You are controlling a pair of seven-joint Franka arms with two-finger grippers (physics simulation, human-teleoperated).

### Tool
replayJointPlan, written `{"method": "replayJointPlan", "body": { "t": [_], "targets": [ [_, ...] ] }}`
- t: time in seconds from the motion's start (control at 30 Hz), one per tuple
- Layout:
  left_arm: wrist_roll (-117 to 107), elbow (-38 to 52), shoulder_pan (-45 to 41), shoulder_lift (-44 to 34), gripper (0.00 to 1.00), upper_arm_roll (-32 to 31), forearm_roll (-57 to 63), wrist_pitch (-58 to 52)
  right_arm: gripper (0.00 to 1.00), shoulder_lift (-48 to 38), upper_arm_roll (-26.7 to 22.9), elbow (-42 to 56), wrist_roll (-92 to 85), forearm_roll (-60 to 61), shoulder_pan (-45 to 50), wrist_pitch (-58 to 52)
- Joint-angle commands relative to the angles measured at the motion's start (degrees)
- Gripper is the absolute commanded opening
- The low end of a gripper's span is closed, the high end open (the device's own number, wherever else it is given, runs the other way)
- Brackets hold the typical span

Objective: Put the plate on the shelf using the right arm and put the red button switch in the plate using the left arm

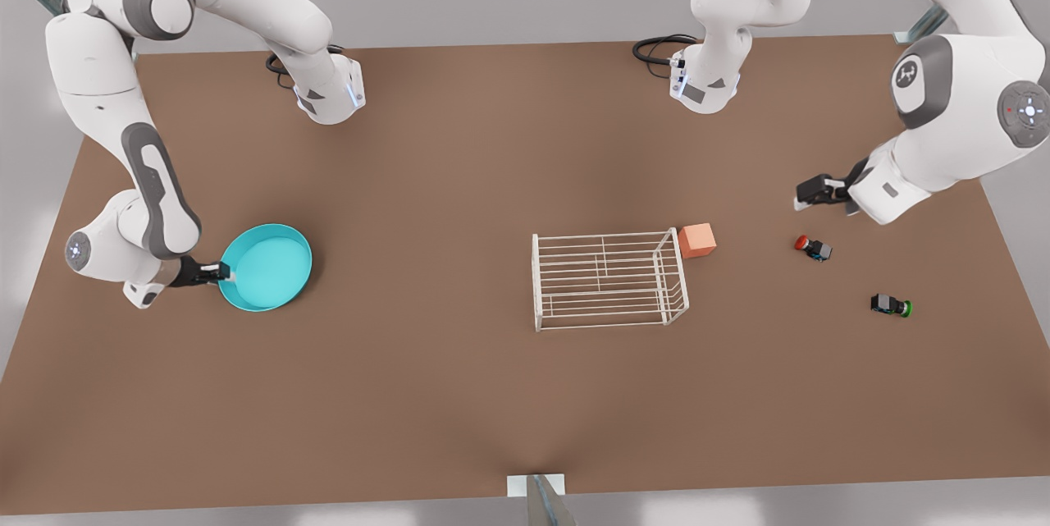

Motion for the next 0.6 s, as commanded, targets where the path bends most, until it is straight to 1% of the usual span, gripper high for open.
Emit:
{"method": "replayJointPlan", "body": {
  "t": [0.0,0.03,0.1,0.13,0.2,0.23,0.27,0.3,0.37,0.4,0.47,0.5,0.53,0.57],
  "targets": [
    [5.82,0.18,-0.25,-0.37,1.0,-0.11,-0.31,0.36,0.47,0.04,0.22,-0.03,-2.72,0.07,-0.16,-0.95],
    [5.82,0.09,-0.34,-0.64,1.0,-0.47,-0.13,0.09,0.44,0.04,0.48,-0.03,-2.72,0.15,-0.16,-1.3],
    [5.55,-0.61,-0.25,2.26,1.0,-0.2,0.83,0.27,0.42,0.48,0.66,-0.03,-2.72,0.15,-0.16,-1.3],
    [5.55,-0.52,-0.34,2.79,1.0,-0.2,4.52,0.44,0.4,0.48,0.66,-0.03,-2.72,0.15,-0.16,-1.38],
    [5.81,-1.49,-0.16,1.83,1.0,0.5,6.63,-1.22,0.33,0.48,0.66,-0.03,-3.6,0.15,-0.16,-1.39],
    [5.81,-3.67,-0.16,2.79,1.0,0.67,6.28,-1.41,0.3,0.48,0.66,-0.03,-3.86,0.15,-0.16,-1.74],
    [5.55,-4.13,-0.34,2.88,1.0,0.24,6.72,0.44,0.28,0.48,0.66,-0.03,-3.95,0.15,-0.16,-2.09],
    [3.89,-6.76,-0.16,2.88,1.0,0.67,6.81,2.64,0.28,0.48,0.66,0.06,-4.13,0.15,-0.16,-2.26],
    [-25.1,-8.43,0.01,2.18,1.0,1.38,6.64,7.12,0.26,0.3,1.01,0.14,-4.31,0.15,-0.16,-3.49],
    [-34.69,-8.61,0.1,3.49,1.0,1.47,7.51,8.97,0.26,-0.13,1.27,0.23,-4.39,1.3,-0.16,-3.84],
    [-44.27,-8.87,2.38,6.57,1.0,1.55,8.13,13.1,0.23,-0.93,1.54,0.32,-4.39,1.82,-0.16,-5.16],
    [-45.51,-12.2,4.22,6.22,1.0,1.55,7.61,15.9,0.23,-1.1,1.54,0.32,-4.31,1.82,-0.07,-5.6],
    [-45.95,-15.9,7.91,5.87,1.0,1.55,3.14,20.29,0.22,-1.37,1.54,0.32,-4.39,1.91,-0.07,-6.04],
    [-50.06,-20.98,9.07,5.43,1.0,1.55,2.33,27.31,0.21,-1.54,1.54,0.32,-4.39,1.91,-0.07,-6.04]
  ]
}}
